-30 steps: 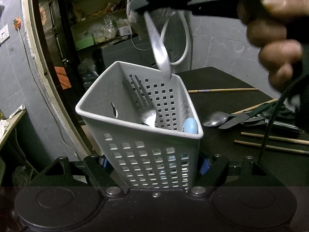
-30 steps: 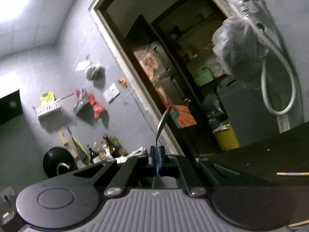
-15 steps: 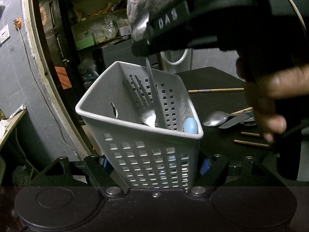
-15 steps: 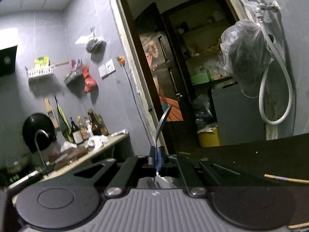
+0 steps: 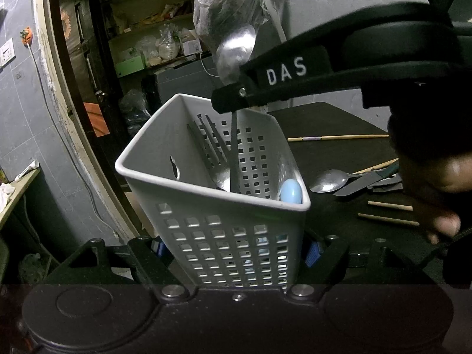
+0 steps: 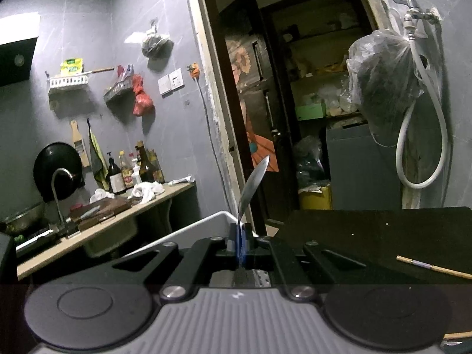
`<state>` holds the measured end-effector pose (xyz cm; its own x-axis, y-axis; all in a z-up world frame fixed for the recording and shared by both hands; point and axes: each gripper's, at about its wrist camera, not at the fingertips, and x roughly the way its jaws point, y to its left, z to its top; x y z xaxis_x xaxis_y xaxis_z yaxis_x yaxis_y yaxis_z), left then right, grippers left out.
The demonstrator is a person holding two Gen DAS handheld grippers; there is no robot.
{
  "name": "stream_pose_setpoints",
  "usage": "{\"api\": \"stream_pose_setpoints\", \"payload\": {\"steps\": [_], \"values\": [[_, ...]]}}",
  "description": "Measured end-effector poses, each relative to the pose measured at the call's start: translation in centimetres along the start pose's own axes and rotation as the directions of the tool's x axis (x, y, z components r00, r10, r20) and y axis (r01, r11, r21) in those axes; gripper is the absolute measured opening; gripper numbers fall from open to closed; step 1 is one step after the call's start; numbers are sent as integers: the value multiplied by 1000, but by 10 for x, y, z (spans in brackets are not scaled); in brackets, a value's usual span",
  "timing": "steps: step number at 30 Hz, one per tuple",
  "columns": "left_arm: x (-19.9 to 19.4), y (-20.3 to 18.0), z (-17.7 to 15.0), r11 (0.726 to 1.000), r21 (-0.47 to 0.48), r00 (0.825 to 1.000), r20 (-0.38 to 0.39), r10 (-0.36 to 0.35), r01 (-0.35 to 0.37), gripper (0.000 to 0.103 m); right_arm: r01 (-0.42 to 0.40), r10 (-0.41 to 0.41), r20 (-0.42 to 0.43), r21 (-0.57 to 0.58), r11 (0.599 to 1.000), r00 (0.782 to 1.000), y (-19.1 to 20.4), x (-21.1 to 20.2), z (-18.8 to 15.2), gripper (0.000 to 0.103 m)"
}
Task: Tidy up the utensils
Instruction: 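Lift the metal spoon with the right gripper and lower it into the basket, then open the right gripper to release the spoon into the basket, then move the right gripper back over the remaining utensils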
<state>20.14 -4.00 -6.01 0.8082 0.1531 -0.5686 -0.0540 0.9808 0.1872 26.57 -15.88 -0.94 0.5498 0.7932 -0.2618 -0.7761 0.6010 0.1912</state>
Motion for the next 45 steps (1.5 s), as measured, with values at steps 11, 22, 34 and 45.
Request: {"api": "stream_pose_setpoints", "payload": {"steps": [11, 22, 34, 45], "values": [[0, -2, 0, 1000, -1, 1000, 0, 0, 0, 81, 12, -14, -60, -27, 1000, 998, 4, -7, -3, 27], [-1, -3, 1, 1000, 5, 1000, 2, -1, 1, 81, 80, -80, 4, -35, 996, 997, 7, -42, 4, 87], [0, -2, 0, 1000, 14, 1000, 1, -5, 5, 82, 324, -324, -23, -14, 946, 946, -17, -104, -18, 103], [0, -1, -1, 1000, 16, 1000, 0, -7, 7, 82, 476, -461, -173, 52, 878, 870, -37, -135, -59, 103]]}}
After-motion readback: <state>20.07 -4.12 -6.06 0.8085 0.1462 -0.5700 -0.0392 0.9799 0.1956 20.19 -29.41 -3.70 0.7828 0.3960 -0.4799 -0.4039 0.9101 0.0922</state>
